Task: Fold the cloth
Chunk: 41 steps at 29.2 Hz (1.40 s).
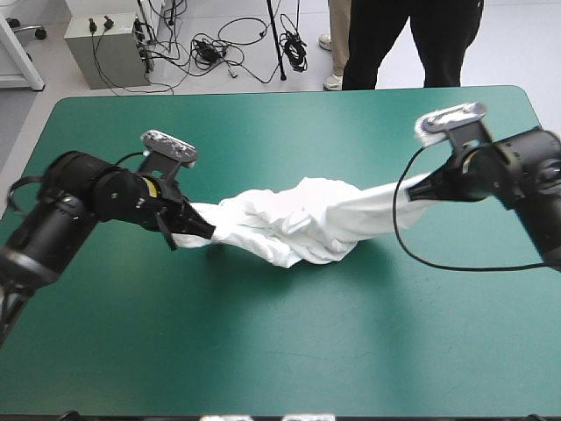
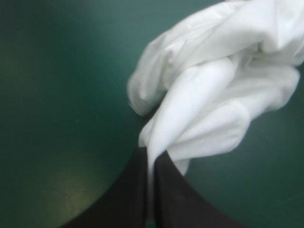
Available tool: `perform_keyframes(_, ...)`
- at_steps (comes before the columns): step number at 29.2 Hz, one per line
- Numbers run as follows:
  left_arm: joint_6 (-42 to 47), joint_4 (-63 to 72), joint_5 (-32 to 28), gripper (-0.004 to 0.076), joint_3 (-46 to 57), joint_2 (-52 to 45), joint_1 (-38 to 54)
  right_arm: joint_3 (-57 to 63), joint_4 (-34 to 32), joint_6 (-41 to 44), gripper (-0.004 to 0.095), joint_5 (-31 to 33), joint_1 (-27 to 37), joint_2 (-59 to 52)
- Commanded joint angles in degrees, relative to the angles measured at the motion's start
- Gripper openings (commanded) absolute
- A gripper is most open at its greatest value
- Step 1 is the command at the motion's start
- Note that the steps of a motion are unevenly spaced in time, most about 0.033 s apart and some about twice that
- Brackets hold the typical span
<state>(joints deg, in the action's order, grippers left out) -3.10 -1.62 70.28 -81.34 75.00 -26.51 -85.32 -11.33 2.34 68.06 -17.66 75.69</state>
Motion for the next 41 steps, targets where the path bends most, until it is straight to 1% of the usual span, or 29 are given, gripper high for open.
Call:
perform_keyframes(1,0.46,-0.76,0.37,-0.0009,-6.39,-5.47,-0.18,-10.57,-2.16,0.40,-0.0017,-0.26,1.73,-3.25)
perform_keyframes(5,-0.90,-1.02,2.09,-0.0009,-13.81,-8.87,-0.18,-20.61,-2.80,0.54,-0.0017,1.52,1.62,-3.37)
perform_keyframes(12,-0.90,-0.78,2.74,-0.0009,-24.77,-12.60,-0.18,-30.90,-0.29,0.67,-0.0017,1.56,1.62,-5.42)
perform_keyframes(18,-0.90,-0.53,3.50,-0.0009,-30.72,-14.92,-0.18,-31.38,2.01,0.35,-0.0017,1.96,1.62,-10.81)
perform_keyframes(21,-0.90,1.62,3.50,-0.0009,-31.60,-16.36,-0.18,-31.38,3.48,0.35,-0.0017,2.56,1.62,-13.75)
perform_keyframes(27,-0.64,5.87,3.61,-0.0009,-31.60,-19.15,-0.18,-28.20,9.30,-0.64,-0.0017,3.47,1.62,-18.74)
perform_keyframes(29,0.26,6.69,3.61,-0.0009,-30.88,-19.71,-0.18,-25.41,10.59,-0.63,-0.0017,3.47,1.62,-20.47)
perform_keyframes(32,1.67,7.51,3.73,-0.0009,-26.95,-21.20,-0.18,-20.54,12.87,-0.63,-0.0017,3.47,1.62,-23.09)
perform_keyframes(37,5.84,8.44,3.73,-0.0009,-12.76,-25.22,-0.18,-10.42,14.78,0.52,-0.0017,3.47,1.62,-26.86)
perform_keyframes(38,6.97,9.69,3.73,-0.0009,-6.44,-26.59,-0.18,-6.15,14.78,1.12,-0.0017,3.47,1.62,-27.70)
perform_keyframes(41,8.07,10.22,3.61,-0.0009,1.03,-26.87,-0.18,1.13,14.89,1.71,-0.0017,3.47,1.62,-27.95)
